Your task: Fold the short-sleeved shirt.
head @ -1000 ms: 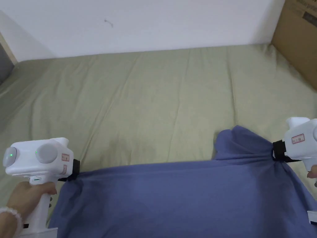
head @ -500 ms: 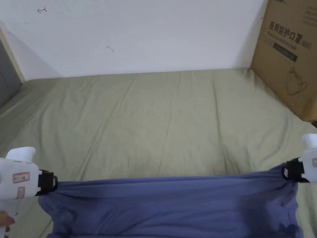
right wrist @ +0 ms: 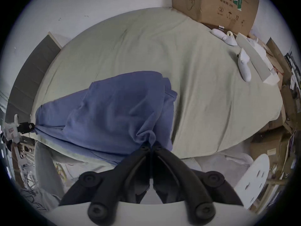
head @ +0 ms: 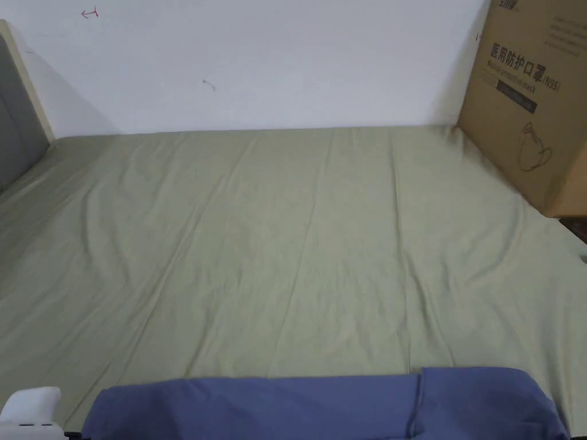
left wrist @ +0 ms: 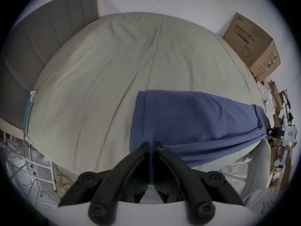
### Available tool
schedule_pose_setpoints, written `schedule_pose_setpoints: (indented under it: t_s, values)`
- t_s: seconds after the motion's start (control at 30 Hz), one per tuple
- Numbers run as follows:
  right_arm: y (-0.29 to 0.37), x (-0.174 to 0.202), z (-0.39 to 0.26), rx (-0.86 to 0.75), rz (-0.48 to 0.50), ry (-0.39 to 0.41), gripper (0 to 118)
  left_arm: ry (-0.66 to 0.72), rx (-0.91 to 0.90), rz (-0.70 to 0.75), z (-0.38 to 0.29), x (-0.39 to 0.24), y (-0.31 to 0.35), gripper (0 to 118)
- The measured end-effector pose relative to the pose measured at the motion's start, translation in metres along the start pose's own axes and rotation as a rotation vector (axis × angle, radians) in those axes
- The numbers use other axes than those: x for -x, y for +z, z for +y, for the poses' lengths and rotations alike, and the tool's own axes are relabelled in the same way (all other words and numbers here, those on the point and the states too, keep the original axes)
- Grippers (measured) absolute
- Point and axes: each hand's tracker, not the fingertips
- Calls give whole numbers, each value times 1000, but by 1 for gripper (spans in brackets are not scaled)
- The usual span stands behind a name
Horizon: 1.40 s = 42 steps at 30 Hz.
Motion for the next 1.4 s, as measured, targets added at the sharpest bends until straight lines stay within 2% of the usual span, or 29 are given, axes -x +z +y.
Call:
schedule_pose_setpoints:
  t_s: [0.03,0.07,0.1,0.13,0.17,0.23,0.3,0.33,0.37,0.4,0.43,0.47,0.5,0.53,0.63,0.7,0.73,0.77,0.8,0.83,0.87,0.9,1.0,1.03,1.2,1.33,1.37,1.4]
  values:
    - [1,4,2,-11,-9,9,25,-1,4,7,2,-2,1,42]
    - [3,6,5,-17,-15,15,61,-13,18,32,3,-5,2,80]
    - [6,10,8,-25,-51,29,75,-36,7,67,3,-7,3,100]
    - [10,14,12,-38,-78,54,75,-59,-17,79,3,-7,7,107]
    - [18,19,16,-70,-80,78,75,-64,-42,78,5,-9,14,105]
    - [28,25,28,-106,-66,59,75,-42,-126,53,10,-13,33,106]
    - [36,38,43,-174,15,4,74,-5,-157,3,12,-14,30,105]
    - [37,44,48,-201,54,1,73,18,-169,-22,13,-15,31,104]
    - [37,55,53,-224,73,8,62,35,-188,-45,14,-16,32,90]
    - [36,69,56,-245,70,27,35,60,-158,-92,20,11,20,62]
    - [33,82,58,-256,39,59,0,86,-140,-126,20,12,12,21]
    - [20,97,59,-259,17,96,0,112,-123,-155,20,11,5,0]
    - [11,111,60,-246,6,148,0,123,-121,-172,23,9,23,0]
    - [2,125,59,-241,-16,179,0,90,-130,-127,25,9,24,0]
    - [-22,152,56,-208,27,192,0,100,-119,-106,26,14,18,0]
    - [-32,171,52,-205,55,192,0,158,-122,-150,12,7,27,0]
    - [-31,182,49,-198,66,217,0,191,-117,-171,12,11,26,1]
    - [-34,191,48,-191,73,234,0,229,-168,-184,1,22,34,11]
    - [-38,197,47,-187,77,242,0,260,-190,-194,-3,27,36,29]
    - [-42,203,46,-178,88,249,0,288,-187,-194,-3,31,36,56]
    - [-38,212,45,-166,112,253,0,320,-175,-213,-3,34,33,101]
    - [-39,216,45,-156,136,254,0,346,-164,-225,-4,36,31,118]
    - [-37,229,44,-145,163,251,0,421,-217,-356,-24,57,29,115]
    - [-36,232,43,-147,167,256,0,429,-125,-352,-31,60,21,115]
    - [-33,244,39,-146,169,272,0,592,-30,-517,-29,67,-33,114]
    - [-34,243,33,-126,177,264,0,710,-79,-577,-32,75,-42,112]
    - [-35,242,31,-118,184,256,0,728,-81,-589,-34,79,-43,96]
    - [-36,241,31,-110,190,246,0,707,-60,-502,-29,75,-42,57]
